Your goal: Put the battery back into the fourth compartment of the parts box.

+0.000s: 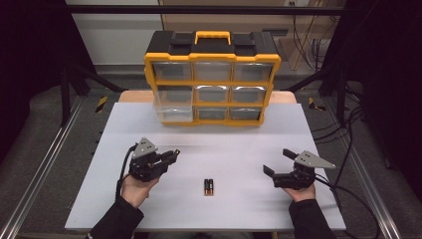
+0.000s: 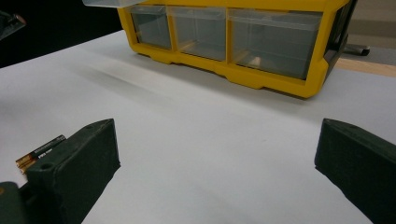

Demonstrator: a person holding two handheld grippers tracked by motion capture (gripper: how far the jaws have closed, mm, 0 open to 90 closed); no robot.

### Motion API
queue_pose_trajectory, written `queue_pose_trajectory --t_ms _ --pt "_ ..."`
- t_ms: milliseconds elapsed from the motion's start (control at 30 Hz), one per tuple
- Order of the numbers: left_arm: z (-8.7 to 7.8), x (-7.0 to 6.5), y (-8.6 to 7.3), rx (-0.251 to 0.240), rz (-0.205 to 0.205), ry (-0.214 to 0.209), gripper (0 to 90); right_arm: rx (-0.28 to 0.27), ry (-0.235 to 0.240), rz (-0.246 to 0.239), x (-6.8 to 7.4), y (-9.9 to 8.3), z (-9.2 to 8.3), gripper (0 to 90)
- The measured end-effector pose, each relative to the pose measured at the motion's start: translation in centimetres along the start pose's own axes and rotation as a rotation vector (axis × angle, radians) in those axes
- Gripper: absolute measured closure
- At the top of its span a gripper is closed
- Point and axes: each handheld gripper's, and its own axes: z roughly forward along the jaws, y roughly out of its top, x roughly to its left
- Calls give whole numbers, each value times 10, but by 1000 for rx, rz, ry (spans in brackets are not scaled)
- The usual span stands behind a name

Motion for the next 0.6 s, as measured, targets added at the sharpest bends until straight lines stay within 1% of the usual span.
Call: queue_pose_trajectory --t_ms 33,100,133,167,300,400,433,533,567,600 --pt "0 0 0 0 0 0 762 0 0 0 0 0 0 3" --pt "-5 5 7 -20 0 -7 762 2 -3 2 0 0 0 2" --pt "-5 5 7 -20 0 -7 762 4 -4 -1 0 0 0 2" --pt "-8 7 11 -28 4 -3 762 5 -5 -5 0 0 0 3" --pt "-10 10 17 -36 8 -1 762 10 -6 -2 0 0 0 3" --pt "-13 15 24 -54 1 1 762 2 -7 -8 0 0 0 3" --pt "-14 16 26 -58 2 1 762 3 -5 -1 0 0 0 3" --pt "-15 17 30 -70 -1 3 762 5 -7 0 0 0 0 3" --pt "-16 18 32 -72 3 2 762 5 -7 0 0 0 0 3" --pt "-17 18 37 -83 6 3 762 5 -5 -3 0 0 0 3"
